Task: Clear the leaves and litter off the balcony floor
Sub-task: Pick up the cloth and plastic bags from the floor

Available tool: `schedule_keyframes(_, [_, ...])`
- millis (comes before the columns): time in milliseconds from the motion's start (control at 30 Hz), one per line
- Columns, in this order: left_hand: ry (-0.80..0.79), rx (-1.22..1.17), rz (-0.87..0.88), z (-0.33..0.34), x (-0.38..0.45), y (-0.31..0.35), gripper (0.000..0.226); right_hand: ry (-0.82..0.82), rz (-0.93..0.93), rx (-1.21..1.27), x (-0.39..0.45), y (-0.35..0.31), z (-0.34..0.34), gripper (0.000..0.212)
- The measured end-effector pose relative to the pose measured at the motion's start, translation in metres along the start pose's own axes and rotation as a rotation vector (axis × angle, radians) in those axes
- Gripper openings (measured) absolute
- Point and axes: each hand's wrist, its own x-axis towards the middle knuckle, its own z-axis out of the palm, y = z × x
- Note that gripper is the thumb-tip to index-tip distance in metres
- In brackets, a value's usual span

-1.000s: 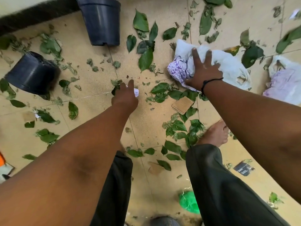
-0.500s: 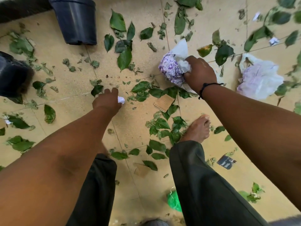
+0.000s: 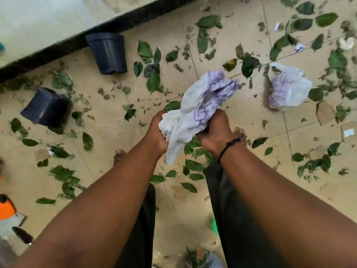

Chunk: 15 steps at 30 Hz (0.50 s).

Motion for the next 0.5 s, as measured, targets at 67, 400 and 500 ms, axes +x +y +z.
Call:
schedule_keyframes(67, [-0.041,-0.088,-0.008,0.009,-0.026,0.003,0.035,0.137,-0.178,-0.518,-0.018,0.003,0.005,0.027])
schedule_keyframes(400, [-0.148,0.239,0.202,0.074,-0.155,0.051,0.067,0.179,-0.429,-1.602,-0.13,-0.05,0.058,0.042])
schedule_keyframes(500, [-0.12,0.295,0.245,0.078,-0.201,0.069,0.056,0.071,-0.394,-1.575,-0.172,-0.081,0.084,0.038])
